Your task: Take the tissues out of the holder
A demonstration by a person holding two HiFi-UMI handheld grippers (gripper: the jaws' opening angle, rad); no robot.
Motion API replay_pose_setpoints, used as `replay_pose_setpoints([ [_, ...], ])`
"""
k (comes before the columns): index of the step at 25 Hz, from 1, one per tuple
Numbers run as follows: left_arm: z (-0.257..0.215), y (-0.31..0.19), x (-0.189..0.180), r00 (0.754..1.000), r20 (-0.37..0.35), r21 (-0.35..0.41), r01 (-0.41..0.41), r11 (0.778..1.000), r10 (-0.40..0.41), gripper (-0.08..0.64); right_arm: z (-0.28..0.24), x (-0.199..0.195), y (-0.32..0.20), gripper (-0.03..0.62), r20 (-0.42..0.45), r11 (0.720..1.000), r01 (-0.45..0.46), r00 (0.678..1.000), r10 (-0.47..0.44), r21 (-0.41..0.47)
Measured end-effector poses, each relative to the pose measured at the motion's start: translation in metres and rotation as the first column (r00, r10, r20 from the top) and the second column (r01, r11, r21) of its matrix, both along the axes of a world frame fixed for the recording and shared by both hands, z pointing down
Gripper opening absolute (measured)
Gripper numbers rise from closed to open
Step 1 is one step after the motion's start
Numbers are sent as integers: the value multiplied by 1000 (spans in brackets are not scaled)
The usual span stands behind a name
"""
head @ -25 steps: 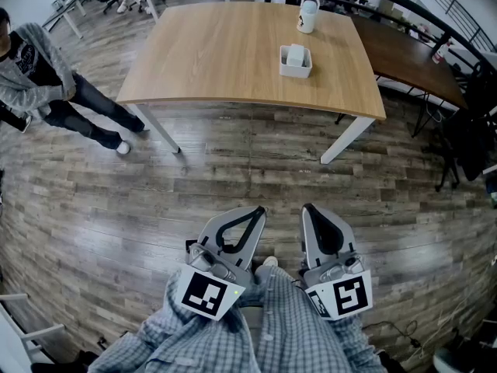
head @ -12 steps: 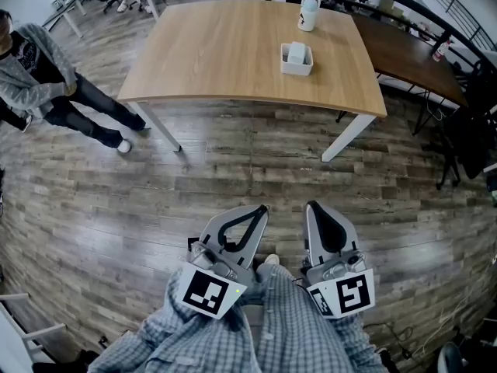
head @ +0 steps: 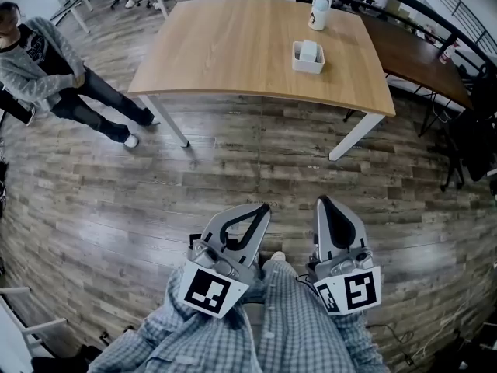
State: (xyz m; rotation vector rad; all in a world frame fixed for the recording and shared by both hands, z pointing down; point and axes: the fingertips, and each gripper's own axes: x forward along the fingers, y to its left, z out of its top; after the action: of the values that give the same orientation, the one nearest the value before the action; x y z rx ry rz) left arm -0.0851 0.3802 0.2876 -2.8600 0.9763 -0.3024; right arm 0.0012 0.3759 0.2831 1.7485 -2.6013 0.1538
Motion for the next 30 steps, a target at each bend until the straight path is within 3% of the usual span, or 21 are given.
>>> replay_pose_setpoints([
  [16, 2, 12, -48, 1000, -24, 2, 2, 1000, -2, 0, 0, -29, 20, 8, -32, 998, -70, 997, 70, 3],
  [30, 13, 0, -43, 999, -32, -34, 42, 999, -43, 0, 7, -18, 5, 8, -59, 999, -45, 997, 45, -5],
])
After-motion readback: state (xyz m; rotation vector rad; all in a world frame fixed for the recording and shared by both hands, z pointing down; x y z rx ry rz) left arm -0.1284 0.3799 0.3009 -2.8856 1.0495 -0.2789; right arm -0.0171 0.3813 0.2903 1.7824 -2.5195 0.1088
